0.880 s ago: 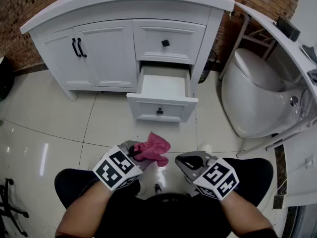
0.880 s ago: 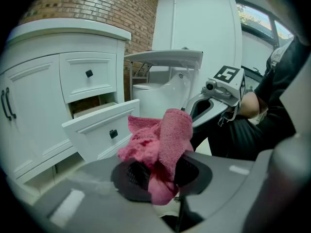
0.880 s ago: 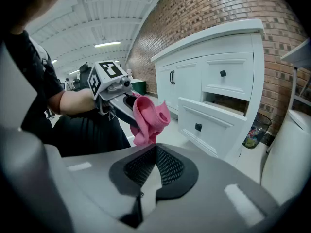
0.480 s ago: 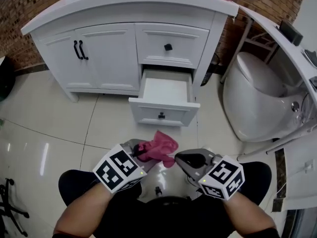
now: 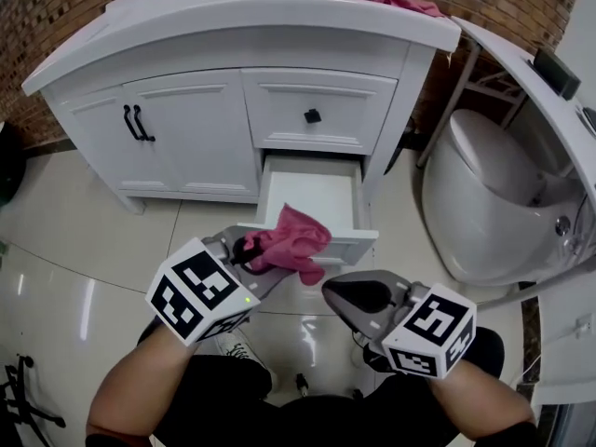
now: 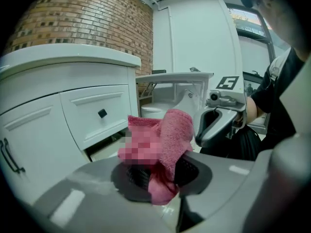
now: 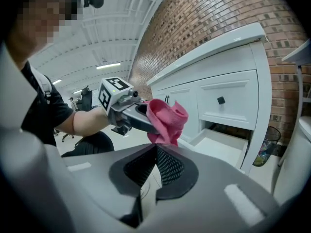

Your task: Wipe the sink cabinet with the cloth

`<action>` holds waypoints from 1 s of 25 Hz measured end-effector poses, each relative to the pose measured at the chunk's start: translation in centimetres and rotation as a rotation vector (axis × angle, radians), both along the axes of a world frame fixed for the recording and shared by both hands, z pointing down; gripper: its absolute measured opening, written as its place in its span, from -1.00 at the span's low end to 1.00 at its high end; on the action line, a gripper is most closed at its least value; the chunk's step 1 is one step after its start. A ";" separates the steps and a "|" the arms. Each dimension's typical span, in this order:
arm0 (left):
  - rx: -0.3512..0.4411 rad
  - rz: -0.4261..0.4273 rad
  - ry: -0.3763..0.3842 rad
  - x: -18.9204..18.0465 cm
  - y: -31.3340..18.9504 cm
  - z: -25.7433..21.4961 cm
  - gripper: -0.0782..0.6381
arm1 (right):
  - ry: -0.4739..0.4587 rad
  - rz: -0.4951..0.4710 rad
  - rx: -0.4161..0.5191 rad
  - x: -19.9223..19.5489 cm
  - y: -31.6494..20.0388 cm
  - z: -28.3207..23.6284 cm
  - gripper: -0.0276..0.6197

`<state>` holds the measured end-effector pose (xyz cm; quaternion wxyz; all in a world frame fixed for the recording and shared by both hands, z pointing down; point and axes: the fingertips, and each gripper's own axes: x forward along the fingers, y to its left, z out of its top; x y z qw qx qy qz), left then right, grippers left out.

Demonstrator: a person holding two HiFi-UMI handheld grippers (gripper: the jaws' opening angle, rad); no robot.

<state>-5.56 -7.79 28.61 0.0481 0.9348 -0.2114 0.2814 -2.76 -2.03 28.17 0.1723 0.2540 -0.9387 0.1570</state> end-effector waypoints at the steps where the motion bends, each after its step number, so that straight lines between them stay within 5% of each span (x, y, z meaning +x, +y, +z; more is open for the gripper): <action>1: 0.010 0.000 -0.005 0.1 -1.5 -0.4 -0.52 | -0.018 -0.005 -0.008 -0.1 -0.8 -0.4 -0.90; 7: 0.019 0.005 -0.046 1.5 -9.8 0.7 -0.52 | -0.058 -0.027 -0.074 -0.9 -5.9 -0.5 -0.90; 14: -0.070 0.001 -0.115 4.0 -17.4 6.8 -0.52 | 0.037 -0.204 -0.046 -3.9 -8.3 0.5 -0.90; 25: -0.205 0.063 -0.235 9.7 -23.3 16.5 -0.52 | -0.016 -0.158 -0.107 -2.2 -12.6 1.8 -0.90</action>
